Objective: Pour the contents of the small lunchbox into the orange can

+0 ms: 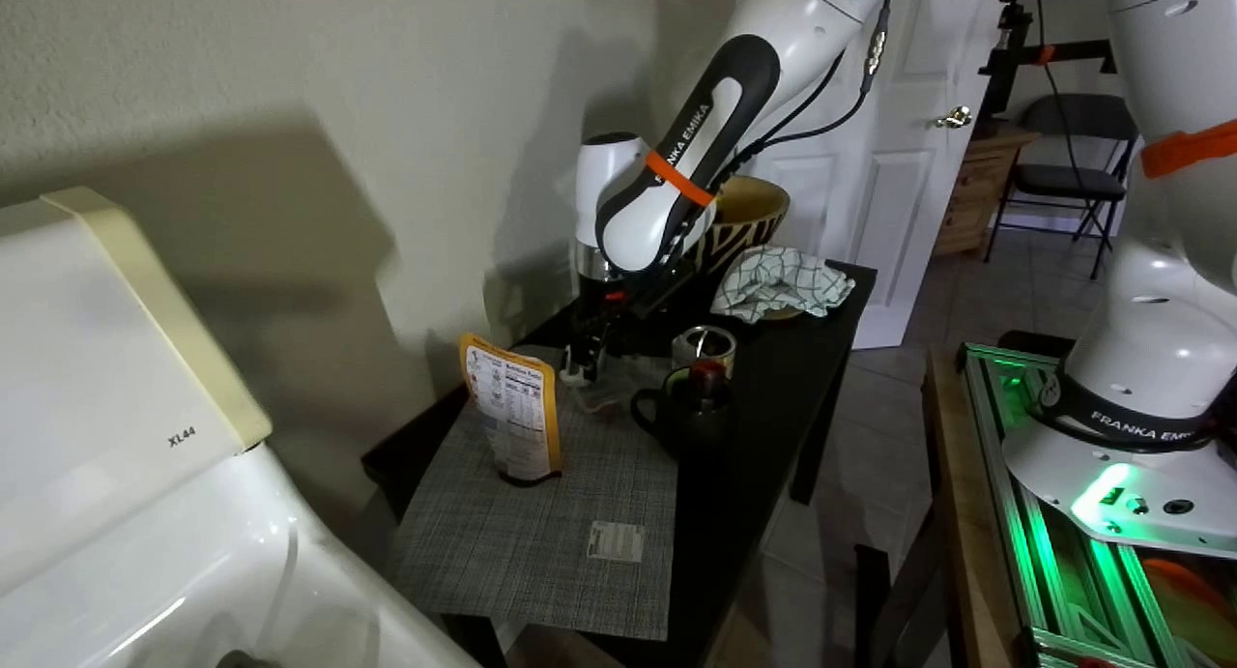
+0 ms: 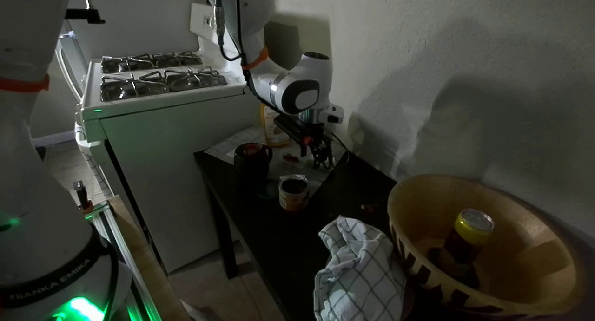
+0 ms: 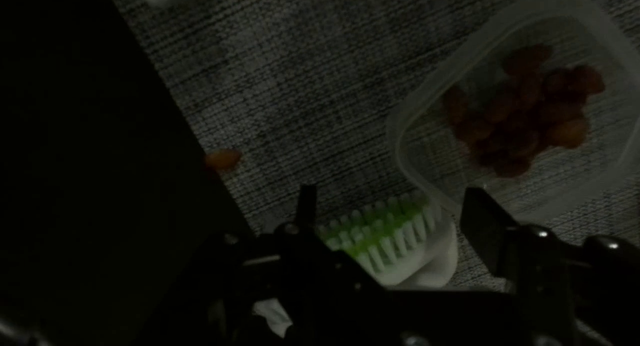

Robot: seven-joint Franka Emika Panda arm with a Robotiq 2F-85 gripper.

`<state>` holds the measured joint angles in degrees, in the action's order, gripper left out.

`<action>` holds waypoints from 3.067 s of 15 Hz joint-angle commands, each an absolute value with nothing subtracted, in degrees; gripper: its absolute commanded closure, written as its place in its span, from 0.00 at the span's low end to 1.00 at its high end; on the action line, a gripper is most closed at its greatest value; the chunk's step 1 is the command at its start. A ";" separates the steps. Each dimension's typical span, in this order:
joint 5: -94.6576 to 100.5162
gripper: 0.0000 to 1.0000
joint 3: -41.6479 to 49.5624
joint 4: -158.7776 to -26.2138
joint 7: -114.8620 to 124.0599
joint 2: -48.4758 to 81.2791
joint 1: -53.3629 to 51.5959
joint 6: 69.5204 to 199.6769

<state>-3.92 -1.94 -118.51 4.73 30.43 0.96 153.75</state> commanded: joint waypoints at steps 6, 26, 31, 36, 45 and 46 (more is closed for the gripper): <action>-6.55 0.22 -3.75 -121.56 1.32 26.91 2.45 155.24; -9.44 0.70 -4.55 -123.88 1.79 29.62 2.27 159.59; -8.97 1.00 -4.09 -124.35 1.99 29.04 2.14 159.48; -7.51 0.97 -4.41 -126.55 -0.94 23.36 2.48 156.97; 8.77 0.97 2.45 -128.44 -3.33 6.27 1.59 129.50; 11.18 0.97 3.09 -128.53 -3.07 5.10 1.84 126.85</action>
<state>5.22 1.21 -126.34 -3.16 9.72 1.69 133.60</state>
